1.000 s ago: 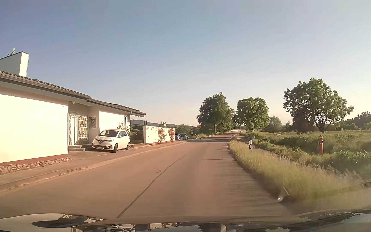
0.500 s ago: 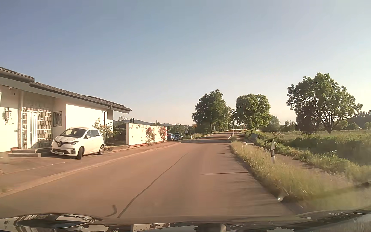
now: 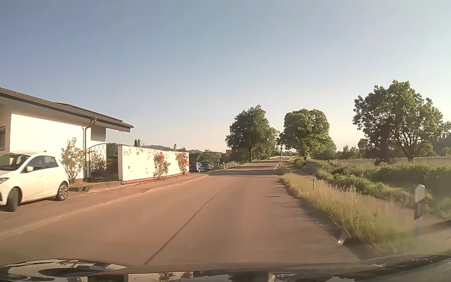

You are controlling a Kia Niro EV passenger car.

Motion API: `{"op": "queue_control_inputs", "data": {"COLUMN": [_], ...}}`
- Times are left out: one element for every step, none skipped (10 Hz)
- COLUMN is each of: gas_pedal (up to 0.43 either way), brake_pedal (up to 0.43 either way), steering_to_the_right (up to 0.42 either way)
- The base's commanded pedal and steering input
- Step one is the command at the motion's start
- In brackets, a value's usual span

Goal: Follow the waypoints while adhering to traffic rules and regulations

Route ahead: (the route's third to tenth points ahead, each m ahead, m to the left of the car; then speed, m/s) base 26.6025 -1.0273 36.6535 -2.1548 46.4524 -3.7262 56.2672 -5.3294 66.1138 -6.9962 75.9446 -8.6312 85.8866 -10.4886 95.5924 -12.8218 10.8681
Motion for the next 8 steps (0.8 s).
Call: {"op": "queue_control_inputs", "data": {"gas_pedal": [0.177, 0.177, 0.177, 0.177, 0.177, 0.177, 0.177, 0.177], "brake_pedal": [0.0, 0.0, 0.0, 0.0, 0.0, 0.0, 0.0, 0.0], "steering_to_the_right": [0.02, 0.02, 0.021, 0.021, 0.021, 0.021, 0.021, 0.018]}}
